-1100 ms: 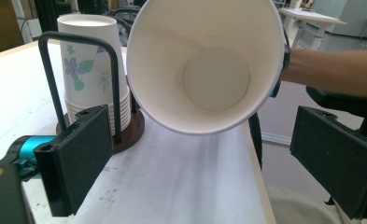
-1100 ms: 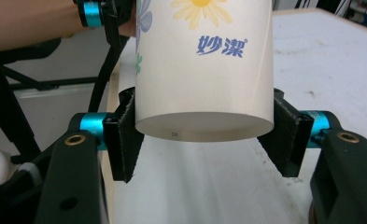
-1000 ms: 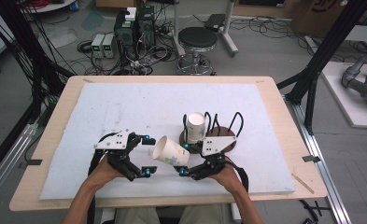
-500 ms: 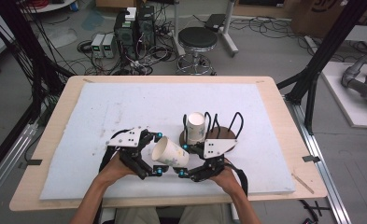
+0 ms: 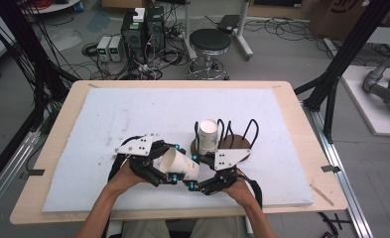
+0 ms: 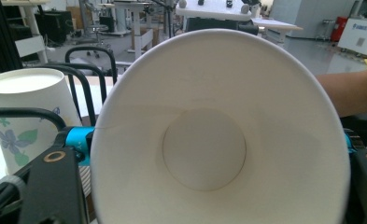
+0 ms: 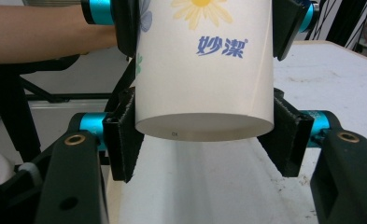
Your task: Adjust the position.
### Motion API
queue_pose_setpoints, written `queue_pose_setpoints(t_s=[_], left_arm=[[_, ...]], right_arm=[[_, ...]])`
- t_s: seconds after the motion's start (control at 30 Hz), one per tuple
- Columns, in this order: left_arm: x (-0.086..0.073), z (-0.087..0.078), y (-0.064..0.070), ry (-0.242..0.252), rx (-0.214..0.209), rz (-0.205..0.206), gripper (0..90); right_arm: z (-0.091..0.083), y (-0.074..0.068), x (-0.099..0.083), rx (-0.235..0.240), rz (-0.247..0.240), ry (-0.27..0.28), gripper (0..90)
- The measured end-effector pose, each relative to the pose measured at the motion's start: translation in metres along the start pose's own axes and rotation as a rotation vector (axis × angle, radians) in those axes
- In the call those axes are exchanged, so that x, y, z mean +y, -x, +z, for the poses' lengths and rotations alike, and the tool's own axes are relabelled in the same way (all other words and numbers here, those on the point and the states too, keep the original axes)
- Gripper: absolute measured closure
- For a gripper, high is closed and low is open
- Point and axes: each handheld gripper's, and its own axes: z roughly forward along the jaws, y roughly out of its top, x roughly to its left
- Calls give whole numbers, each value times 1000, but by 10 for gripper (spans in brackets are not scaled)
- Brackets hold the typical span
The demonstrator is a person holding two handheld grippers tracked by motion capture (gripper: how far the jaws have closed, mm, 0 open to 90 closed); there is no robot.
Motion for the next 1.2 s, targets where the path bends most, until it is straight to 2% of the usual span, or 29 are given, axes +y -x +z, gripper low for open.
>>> queue_pose_setpoints(t_s=[0.57, 0.6, 0.67, 0.73, 0.87, 0.97, 1.2], left_arm=[[0, -2, 1, -23, -1, 1, 299], [0, -2, 1, -29, 5, 5, 298], [1, -5, 0, -28, 15, 1, 298], [1, -7, 0, -34, 26, 1, 298], [3, -10, 0, -49, 38, -2, 297], [4, -13, 1, -85, 55, 2, 296], [15, -24, -3, -243, 122, -4, 294]], right_arm=[[2, -1, 0, 6, 1, -14, 369], [3, 0, 0, 3, 2, -16, 349], [5, -1, 0, -25, 25, -39, 181], [6, -1, 0, -32, 23, -68, 177], [6, -2, 0, -37, 22, -76, 176], [3, -4, 0, -52, 32, -84, 176], [-16, -8, -8, -140, 66, -138, 176]])
